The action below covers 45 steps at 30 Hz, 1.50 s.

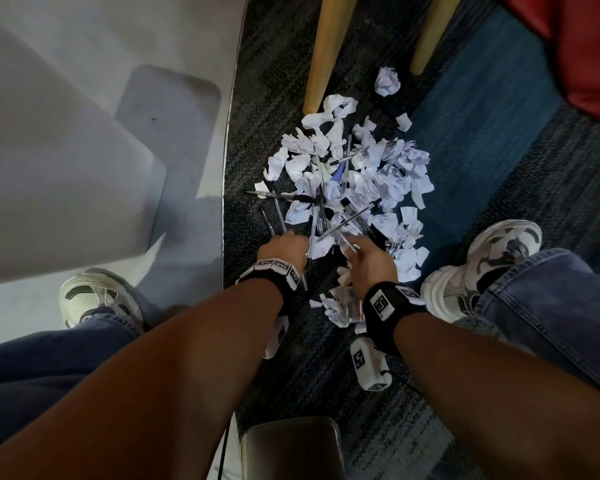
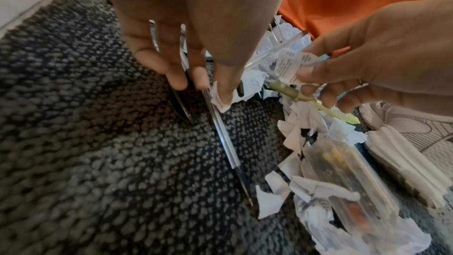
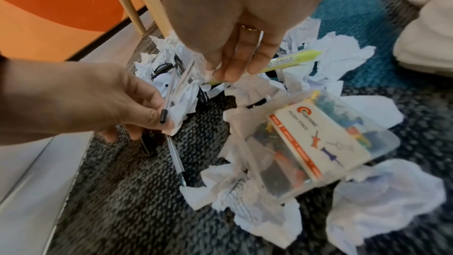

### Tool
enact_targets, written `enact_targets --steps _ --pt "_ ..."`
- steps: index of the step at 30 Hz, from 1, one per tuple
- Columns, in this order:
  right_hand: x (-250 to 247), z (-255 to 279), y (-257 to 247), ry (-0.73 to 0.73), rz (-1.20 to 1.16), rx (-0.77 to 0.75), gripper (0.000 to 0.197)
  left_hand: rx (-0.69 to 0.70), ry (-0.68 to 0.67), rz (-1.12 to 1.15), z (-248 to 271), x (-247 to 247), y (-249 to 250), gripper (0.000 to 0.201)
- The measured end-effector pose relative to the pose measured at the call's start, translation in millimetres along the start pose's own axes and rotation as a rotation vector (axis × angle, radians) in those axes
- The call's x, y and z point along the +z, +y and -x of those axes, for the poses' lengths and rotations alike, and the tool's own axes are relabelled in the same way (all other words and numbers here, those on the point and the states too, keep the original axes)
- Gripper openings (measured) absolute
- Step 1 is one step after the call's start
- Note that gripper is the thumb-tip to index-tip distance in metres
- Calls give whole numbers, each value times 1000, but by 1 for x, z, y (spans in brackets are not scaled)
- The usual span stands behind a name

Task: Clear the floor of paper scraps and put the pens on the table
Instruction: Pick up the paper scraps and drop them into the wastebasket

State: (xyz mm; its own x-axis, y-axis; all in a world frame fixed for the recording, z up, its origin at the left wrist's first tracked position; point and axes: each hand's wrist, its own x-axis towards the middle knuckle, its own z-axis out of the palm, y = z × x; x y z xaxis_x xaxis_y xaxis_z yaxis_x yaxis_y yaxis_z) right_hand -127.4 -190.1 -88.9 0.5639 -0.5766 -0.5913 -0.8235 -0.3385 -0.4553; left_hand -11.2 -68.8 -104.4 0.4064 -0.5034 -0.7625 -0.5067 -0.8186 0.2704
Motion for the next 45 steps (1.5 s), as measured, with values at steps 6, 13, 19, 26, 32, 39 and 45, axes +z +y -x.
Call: enact_targets --steps 6,13,19,26,32,39,45 --pt "-5 8 3 29 85 7 24 6 17 123 12 -10 -7 21" --pt "-29 21 -28 34 63 -95 27 -67 99 165 56 -49 -16 26" --pt "-58 42 -88 59 -42 -188 9 -37 303 172 118 -102 -21 24" --pt "-87 81 -195 113 -137 -499 12 -8 634 205 217 -187 -46 25" --pt "-77 120 -308 117 -112 -812 12 -107 878 233 299 -243 -101 16" --pt "-28 158 -392 104 100 -948 6 -299 888 251 320 -231 -171 20" --pt "9 146 -390 99 215 -930 11 -357 740 266 306 -208 -211 24"
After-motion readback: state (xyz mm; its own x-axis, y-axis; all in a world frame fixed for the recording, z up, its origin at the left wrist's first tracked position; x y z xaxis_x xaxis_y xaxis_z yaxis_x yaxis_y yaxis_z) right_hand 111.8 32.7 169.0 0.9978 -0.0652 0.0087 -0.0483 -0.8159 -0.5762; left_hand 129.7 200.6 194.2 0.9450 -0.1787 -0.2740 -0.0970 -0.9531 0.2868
